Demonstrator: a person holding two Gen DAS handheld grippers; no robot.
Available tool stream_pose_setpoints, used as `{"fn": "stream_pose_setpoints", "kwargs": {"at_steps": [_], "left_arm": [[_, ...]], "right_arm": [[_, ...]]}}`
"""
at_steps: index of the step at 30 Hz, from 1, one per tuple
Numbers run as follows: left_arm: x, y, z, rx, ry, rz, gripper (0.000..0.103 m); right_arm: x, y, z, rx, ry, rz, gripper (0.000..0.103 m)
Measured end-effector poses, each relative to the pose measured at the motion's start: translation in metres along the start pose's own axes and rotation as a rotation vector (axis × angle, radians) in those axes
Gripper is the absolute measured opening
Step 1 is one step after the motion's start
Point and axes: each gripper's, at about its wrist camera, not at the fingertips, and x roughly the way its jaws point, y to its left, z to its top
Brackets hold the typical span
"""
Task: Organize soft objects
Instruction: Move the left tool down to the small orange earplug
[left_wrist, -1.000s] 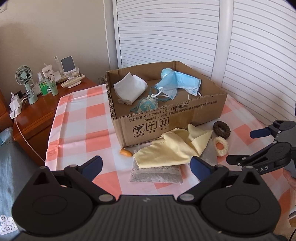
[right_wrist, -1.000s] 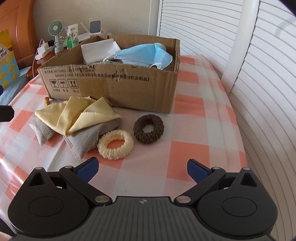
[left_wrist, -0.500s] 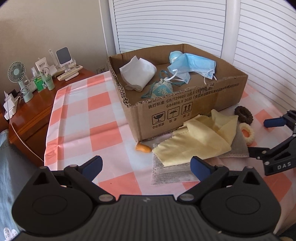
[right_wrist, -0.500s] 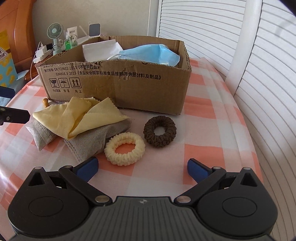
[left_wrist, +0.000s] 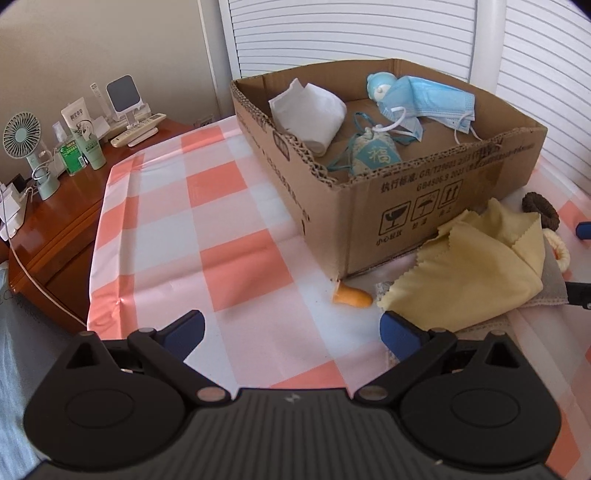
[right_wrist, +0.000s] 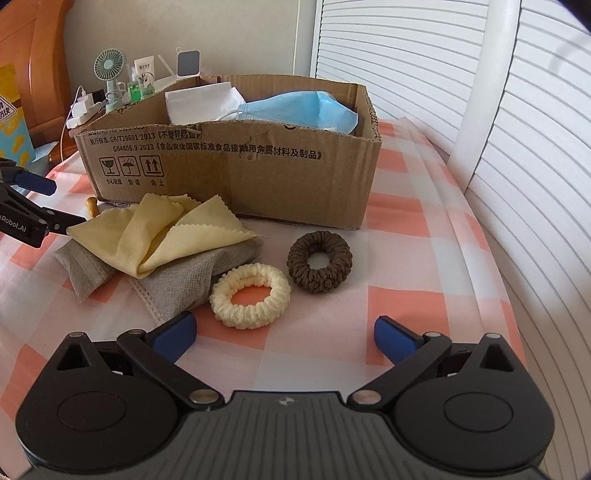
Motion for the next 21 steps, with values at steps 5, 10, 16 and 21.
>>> {"fn": "stream_pose_setpoints", "kwargs": {"at_steps": [5, 10, 16, 21], "left_arm": [[0.006, 0.002, 0.001, -0.017, -0.023, -0.026, 0.103], [0.013, 0.011, 0.000, -0.068, -0.025, -0.080, 0.103], [0.013, 0.011, -0.001, -0.019, -0.053, -0.087, 0.103], [0.010, 0.010, 0.001, 0.072, -0.059, -0.081, 0.099]], "right_arm": [[0.000, 0.002, 0.001, -0.004, 0.008, 0.003, 0.103], [0.001, 0.002, 0.002, -0.007, 0.013, 0.006, 0.103], [0.000, 0.002, 0.002, -0.012, 0.011, 0.011, 0.103], [0.000, 0.003, 0.001, -0.016, 0.011, 0.014, 0.103]]}}
